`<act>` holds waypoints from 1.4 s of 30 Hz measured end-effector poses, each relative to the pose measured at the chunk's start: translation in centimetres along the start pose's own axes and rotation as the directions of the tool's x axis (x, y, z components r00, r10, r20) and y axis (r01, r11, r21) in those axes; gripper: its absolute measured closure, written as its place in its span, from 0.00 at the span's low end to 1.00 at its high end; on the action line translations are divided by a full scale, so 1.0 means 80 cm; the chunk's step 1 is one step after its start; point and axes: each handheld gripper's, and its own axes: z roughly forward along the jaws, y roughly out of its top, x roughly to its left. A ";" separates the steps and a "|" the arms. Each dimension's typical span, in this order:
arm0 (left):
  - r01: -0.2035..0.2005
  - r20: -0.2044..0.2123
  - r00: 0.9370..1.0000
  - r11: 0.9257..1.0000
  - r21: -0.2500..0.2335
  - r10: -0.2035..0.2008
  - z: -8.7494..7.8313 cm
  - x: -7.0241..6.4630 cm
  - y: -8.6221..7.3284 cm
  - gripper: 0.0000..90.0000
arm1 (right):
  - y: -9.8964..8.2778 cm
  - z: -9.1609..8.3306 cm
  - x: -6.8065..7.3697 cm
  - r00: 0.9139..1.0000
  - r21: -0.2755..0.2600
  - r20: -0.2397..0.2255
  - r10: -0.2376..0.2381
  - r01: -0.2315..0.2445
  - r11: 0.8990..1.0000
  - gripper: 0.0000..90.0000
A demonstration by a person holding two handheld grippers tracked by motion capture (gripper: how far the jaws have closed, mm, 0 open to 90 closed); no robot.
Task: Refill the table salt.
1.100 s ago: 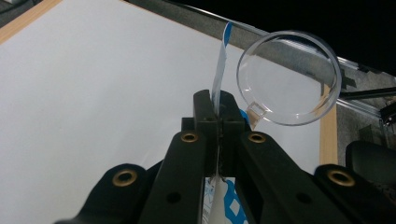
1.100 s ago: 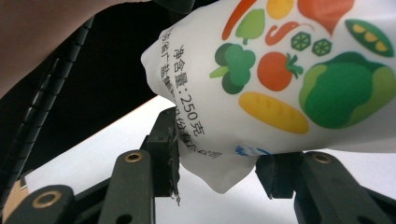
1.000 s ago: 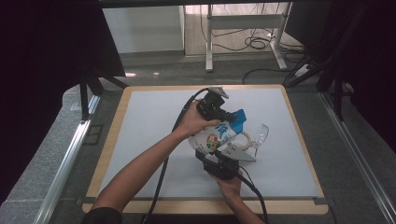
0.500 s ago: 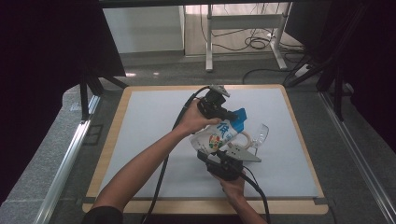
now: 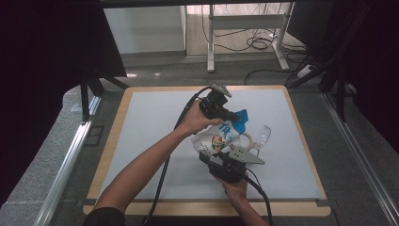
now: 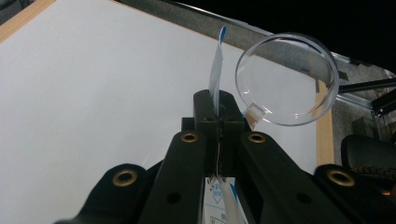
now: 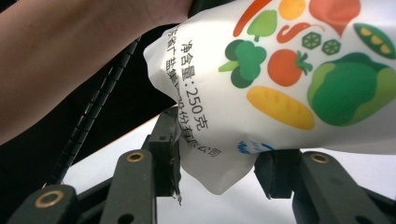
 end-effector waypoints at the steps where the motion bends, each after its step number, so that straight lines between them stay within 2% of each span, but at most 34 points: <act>1: 0.000 -0.002 1.000 1.000 0.001 0.000 0.002 0.000 0.001 1.00 | 0.000 0.000 0.000 1.000 -0.002 0.003 0.003 -0.003 1.000 0.63; 7: -0.005 -0.003 1.000 1.000 0.016 0.005 0.012 0.001 0.005 1.00 | 0.000 0.003 -0.002 0.999 -0.013 0.027 0.032 -0.032 0.999 0.63; 13: -0.008 -0.006 1.000 1.000 0.024 0.008 0.016 0.001 0.008 1.00 | 0.000 0.004 -0.004 0.999 -0.014 0.038 0.027 -0.027 1.000 0.63; 22: -0.014 -0.011 1.000 0.999 0.035 0.014 0.019 0.002 0.010 1.00 | 0.001 0.002 -0.007 0.999 -0.010 0.040 0.036 -0.036 0.999 0.63; 32: -0.010 -0.014 1.000 0.999 0.039 0.010 0.016 0.003 0.005 1.00 | -0.003 0.006 -0.006 0.999 0.004 0.044 0.019 -0.019 1.000 0.63; 42: -0.007 -0.013 1.000 0.999 0.037 0.007 0.014 0.006 0.001 1.00 | -0.004 0.007 -0.005 0.999 0.012 0.033 0.025 -0.025 1.000 0.63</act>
